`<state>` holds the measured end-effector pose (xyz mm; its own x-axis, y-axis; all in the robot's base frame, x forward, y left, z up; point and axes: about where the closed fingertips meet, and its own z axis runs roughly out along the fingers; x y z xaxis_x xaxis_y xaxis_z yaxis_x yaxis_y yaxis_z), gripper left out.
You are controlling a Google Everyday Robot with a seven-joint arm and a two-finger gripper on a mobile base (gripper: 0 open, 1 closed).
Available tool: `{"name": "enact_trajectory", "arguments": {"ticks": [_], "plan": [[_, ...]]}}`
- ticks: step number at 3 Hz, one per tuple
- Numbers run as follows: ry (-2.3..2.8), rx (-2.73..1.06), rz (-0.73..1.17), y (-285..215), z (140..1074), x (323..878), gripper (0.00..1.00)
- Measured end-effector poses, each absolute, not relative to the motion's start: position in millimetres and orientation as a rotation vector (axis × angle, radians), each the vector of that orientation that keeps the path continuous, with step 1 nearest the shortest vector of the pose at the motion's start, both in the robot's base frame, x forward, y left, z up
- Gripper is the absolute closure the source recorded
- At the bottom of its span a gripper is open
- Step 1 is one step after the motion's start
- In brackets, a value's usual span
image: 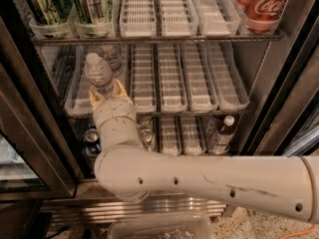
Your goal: Pick water bottle from middle shelf of fridge
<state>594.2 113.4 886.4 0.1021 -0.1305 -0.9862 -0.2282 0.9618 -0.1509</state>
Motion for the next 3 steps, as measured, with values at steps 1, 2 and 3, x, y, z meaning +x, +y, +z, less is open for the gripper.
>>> {"name": "enact_trajectory", "arguments": {"ticks": [1, 2, 3], "plan": [[1.473, -0.302, 0.103, 119, 891, 583, 1.00], [1.481, -0.214, 0.100, 52, 930, 556, 1.00], [1.481, -0.214, 0.100, 52, 930, 556, 1.00]]}}
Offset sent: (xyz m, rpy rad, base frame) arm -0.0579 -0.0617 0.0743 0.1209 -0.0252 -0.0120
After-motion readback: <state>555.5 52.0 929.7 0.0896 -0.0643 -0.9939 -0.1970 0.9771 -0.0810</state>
